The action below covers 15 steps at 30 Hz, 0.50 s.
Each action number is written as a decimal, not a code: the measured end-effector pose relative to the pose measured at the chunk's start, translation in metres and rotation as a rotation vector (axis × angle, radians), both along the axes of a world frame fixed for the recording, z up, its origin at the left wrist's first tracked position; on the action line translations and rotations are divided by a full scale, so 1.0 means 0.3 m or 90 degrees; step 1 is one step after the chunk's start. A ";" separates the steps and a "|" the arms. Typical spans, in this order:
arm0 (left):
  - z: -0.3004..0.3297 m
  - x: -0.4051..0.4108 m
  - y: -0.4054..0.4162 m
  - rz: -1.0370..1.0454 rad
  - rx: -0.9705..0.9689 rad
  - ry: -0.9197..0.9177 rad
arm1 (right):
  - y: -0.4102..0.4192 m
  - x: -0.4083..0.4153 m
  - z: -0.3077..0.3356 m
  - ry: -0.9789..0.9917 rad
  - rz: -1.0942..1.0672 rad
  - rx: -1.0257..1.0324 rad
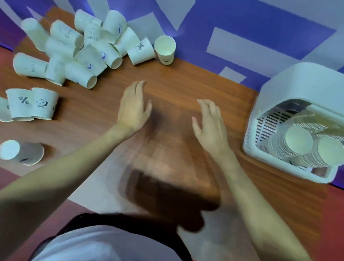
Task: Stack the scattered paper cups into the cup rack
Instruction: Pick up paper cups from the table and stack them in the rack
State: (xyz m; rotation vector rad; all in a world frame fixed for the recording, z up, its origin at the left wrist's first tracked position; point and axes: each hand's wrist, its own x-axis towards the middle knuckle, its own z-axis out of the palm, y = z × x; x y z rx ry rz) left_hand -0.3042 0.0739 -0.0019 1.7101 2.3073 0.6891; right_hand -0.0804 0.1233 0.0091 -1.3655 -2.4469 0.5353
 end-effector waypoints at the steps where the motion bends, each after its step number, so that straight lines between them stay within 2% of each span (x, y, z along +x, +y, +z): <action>1: 0.001 -0.050 0.008 0.015 0.000 0.000 | 0.021 -0.053 -0.002 -0.009 0.010 -0.007; 8: -0.013 -0.311 0.149 0.016 -0.004 -0.031 | 0.200 -0.359 -0.024 -0.036 0.029 -0.022; 15: -0.053 -0.488 0.407 -0.063 -0.065 -0.037 | 0.415 -0.571 -0.073 -0.094 -0.001 -0.052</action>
